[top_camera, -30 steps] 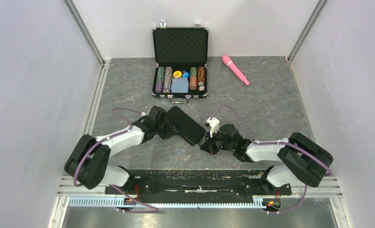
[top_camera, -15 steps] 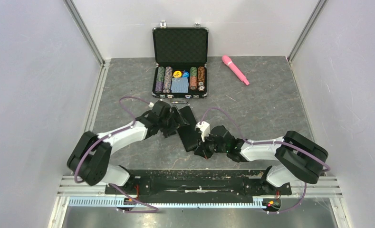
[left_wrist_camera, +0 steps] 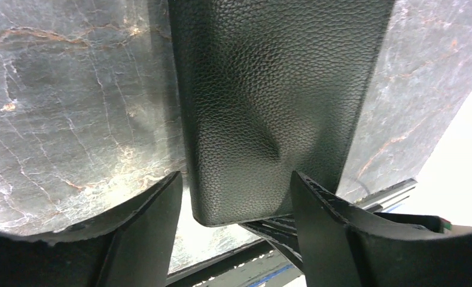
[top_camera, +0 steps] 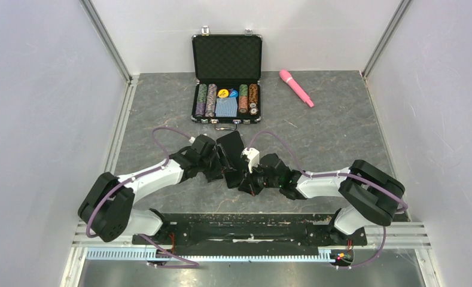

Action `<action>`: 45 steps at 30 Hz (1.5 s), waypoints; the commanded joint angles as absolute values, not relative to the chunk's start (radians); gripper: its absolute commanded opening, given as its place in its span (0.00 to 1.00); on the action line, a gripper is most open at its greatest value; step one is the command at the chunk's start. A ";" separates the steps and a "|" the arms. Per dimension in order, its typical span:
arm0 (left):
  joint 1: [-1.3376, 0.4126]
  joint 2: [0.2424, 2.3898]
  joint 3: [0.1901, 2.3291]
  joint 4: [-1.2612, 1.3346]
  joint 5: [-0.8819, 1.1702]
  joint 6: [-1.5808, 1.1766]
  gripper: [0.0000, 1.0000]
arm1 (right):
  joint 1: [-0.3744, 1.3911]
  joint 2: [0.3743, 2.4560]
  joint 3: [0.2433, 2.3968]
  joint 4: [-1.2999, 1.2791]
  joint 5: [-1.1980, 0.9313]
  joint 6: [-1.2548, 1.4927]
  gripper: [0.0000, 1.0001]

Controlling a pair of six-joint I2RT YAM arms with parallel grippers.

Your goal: Sort the hair-cutting tools

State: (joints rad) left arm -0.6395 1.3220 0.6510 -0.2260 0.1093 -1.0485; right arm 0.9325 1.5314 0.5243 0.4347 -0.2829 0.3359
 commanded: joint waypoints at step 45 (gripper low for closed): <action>-0.664 1.544 0.730 -0.078 0.131 -0.976 0.70 | 0.759 1.179 0.338 0.264 -0.245 0.193 0.00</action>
